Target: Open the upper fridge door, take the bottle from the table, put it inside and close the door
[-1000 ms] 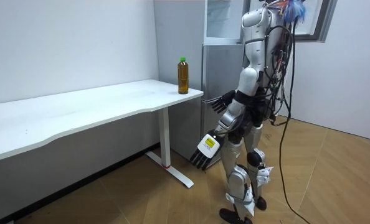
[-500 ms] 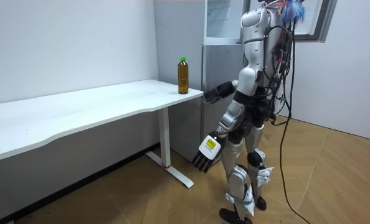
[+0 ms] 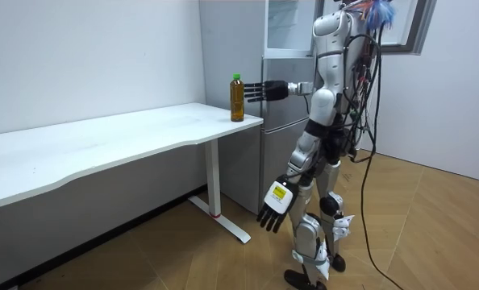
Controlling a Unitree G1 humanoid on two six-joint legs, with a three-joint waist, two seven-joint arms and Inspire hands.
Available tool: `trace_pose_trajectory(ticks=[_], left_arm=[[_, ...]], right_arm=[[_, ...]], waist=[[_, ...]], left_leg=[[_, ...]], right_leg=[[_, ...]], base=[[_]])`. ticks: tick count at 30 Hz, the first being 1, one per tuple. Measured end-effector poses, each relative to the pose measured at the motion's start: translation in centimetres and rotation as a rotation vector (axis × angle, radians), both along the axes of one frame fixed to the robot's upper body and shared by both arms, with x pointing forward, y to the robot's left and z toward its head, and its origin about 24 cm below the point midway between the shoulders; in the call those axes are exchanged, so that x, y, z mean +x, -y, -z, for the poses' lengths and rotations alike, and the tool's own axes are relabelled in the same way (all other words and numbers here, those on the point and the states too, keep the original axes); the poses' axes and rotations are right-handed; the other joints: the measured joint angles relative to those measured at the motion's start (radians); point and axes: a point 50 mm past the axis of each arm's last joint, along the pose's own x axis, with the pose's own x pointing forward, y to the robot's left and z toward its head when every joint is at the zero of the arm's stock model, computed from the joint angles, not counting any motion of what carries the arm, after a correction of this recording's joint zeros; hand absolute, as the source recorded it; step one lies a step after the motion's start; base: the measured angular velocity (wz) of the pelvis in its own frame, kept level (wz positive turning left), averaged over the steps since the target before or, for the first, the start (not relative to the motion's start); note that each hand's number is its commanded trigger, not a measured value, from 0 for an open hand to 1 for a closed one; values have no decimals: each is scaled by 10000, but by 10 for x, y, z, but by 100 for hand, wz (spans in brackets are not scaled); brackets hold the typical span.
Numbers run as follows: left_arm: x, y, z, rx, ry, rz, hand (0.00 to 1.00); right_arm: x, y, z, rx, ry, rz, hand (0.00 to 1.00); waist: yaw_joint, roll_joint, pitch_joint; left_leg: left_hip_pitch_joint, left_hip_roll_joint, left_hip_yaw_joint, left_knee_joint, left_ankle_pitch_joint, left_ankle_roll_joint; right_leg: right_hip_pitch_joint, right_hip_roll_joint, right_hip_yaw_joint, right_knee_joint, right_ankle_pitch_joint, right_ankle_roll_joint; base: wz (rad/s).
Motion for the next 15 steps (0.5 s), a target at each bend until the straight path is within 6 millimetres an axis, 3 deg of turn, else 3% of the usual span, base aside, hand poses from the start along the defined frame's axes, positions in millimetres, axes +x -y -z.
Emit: trace_pose_trajectory(ticks=[4,15], left_arm=[[-1,0,0,50,-169,278,0],[-6,1,1,183,-570,456,0]], right_arm=[[0,-4,-25,323,1056,-184,0],[2,-6,-39,853,1490,-316,0]], waist=[[14,22,-2],[-1,-81,-33]], left_leg=[[57,5,-3,-7,1,-1],[68,0,-9,-18,1,1]], right_leg=[[60,3,14,-1,0,0],[112,-6,42,-4,0,0]], base=[[-1],[0]])
